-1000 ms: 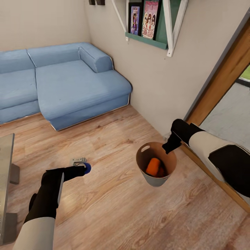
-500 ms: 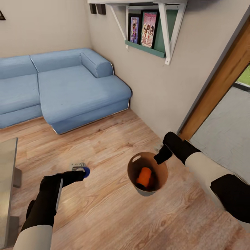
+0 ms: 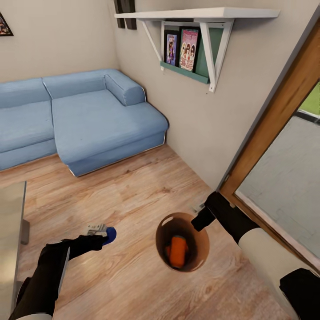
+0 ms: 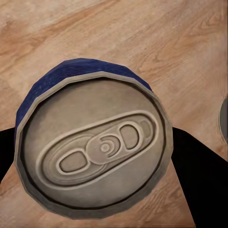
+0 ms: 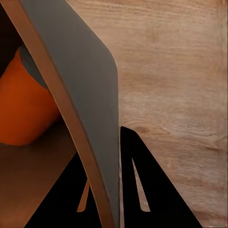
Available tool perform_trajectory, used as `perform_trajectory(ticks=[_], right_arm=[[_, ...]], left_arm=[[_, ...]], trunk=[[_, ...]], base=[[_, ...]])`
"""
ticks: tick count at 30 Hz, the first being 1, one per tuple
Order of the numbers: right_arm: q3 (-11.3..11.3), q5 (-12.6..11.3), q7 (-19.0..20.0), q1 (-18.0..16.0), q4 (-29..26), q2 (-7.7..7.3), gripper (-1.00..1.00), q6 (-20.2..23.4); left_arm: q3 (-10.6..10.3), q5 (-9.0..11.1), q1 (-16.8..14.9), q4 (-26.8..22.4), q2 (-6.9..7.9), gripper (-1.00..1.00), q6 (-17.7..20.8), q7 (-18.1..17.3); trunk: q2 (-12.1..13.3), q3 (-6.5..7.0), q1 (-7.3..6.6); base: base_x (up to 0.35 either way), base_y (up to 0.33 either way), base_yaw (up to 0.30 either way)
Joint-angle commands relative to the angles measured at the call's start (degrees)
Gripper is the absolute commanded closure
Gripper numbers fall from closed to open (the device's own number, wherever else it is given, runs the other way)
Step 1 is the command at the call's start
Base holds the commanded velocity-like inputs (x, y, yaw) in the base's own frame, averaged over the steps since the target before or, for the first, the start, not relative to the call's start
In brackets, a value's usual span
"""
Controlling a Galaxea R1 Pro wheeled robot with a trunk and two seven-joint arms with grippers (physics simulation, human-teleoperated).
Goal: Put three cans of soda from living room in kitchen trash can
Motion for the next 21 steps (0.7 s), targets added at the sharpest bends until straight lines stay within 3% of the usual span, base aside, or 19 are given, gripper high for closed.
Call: perform_trajectory(ticks=[1,3,7,11,13,17,21], right_arm=[[-0.04,-1.36,-0.17,0.12,-0.04,-0.03,1.00,0.55],[-0.05,-1.47,-1.25,0.46,0.12,-0.06,1.00,0.55],[-0.73,-1.58,-1.51,0.60,0.21,-0.02,1.00,0.55],[-4.14,-1.66,-1.33,0.63,0.38,0.12,1.00,0.55],[-4.51,-1.72,-1.14,0.62,0.40,0.09,1.00,0.55],[-4.99,-1.89,-0.63,0.63,0.41,-0.02,1.00,0.55],[-5.09,-1.86,2.17,0.62,0.43,-0.15,1.00,0.55]], left_arm=[[-0.01,0.06,0.22,-0.27,0.40,1.00,-0.20,-0.79],[0.01,0.04,0.99,-2.59,1.91,1.00,-1.28,-4.50],[0.02,-0.06,3.20,-7.56,2.63,1.00,-1.52,-9.84],[0.07,-0.26,5.09,-11.56,3.11,1.00,-1.27,-20.31],[0.07,-0.32,5.21,-12.04,3.60,1.00,-1.16,-22.87],[0.07,-0.33,5.39,-13.93,5.99,1.00,0.49,-31.01],[0.07,-0.37,5.47,-14.45,6.46,1.00,0.55,-33.91]], trunk=[[0.42,0.27,-0.23],[1.22,0.71,-0.67],[2.82,1.49,-1.54],[4.43,2.22,-2.42],[5.23,2.58,-2.86],[5.23,2.58,-2.86],[5.23,2.58,-2.86]], base=[[0.000,0.000,0.000],[0.000,0.000,0.000],[0.000,0.000,0.000],[0.000,0.000,0.000],[0.000,0.000,0.000],[0.000,0.000,0.000],[0.000,0.000,0.000]])
